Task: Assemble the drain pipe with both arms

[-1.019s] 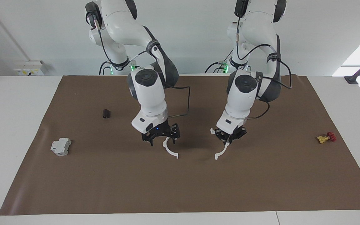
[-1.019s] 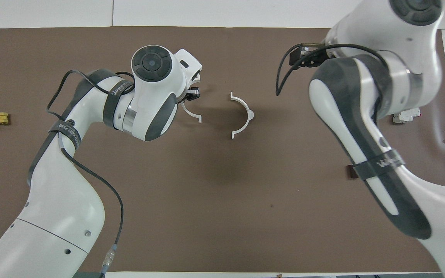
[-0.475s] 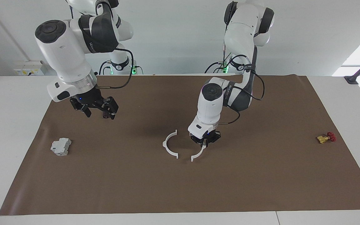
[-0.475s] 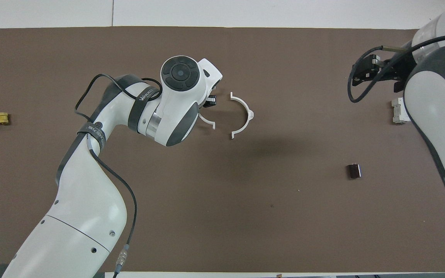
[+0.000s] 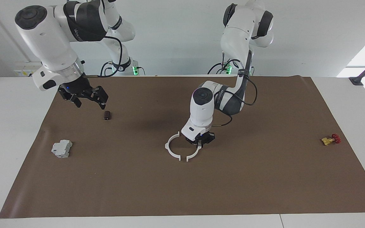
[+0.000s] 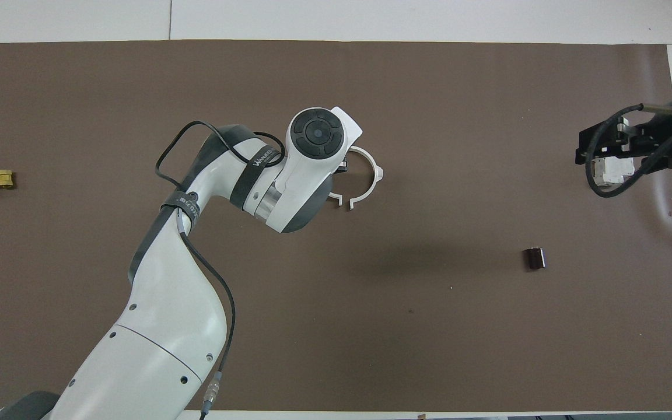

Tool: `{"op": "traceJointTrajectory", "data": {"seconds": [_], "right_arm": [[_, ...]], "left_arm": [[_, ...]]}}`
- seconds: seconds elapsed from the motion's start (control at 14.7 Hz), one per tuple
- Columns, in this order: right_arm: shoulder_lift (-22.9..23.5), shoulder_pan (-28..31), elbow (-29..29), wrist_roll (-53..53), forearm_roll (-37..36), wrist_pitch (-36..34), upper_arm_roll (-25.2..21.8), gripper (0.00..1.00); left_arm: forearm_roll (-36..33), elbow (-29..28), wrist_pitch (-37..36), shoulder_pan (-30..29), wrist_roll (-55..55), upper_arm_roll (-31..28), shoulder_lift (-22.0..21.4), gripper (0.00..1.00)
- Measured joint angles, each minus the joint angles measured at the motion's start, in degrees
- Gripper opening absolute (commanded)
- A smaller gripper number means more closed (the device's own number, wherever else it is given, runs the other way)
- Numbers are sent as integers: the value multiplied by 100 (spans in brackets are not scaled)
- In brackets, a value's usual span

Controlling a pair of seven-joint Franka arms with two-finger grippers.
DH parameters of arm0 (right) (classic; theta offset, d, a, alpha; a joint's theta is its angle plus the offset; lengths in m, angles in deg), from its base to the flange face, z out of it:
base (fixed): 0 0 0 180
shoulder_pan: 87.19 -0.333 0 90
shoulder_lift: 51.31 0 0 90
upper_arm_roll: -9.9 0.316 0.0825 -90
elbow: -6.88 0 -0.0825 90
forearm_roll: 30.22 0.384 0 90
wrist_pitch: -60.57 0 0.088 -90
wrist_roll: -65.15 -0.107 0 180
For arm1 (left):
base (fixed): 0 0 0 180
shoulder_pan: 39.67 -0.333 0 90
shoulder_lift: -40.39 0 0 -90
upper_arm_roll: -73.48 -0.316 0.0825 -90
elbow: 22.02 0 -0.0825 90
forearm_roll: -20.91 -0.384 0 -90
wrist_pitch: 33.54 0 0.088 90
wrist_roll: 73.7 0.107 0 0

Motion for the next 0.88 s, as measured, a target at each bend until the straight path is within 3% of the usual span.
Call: {"op": "traceJointTrajectory", "data": {"seconds": [0.27, 0.88], "right_arm": [[-424, 151, 504, 231, -65, 13, -1, 100], [-517, 123, 657, 415, -278, 39, 30, 100]], "left_arm": [[-130, 2, -3, 128, -74, -3, 0, 0], [-139, 2, 31, 142, -80, -9, 4, 0]]}}
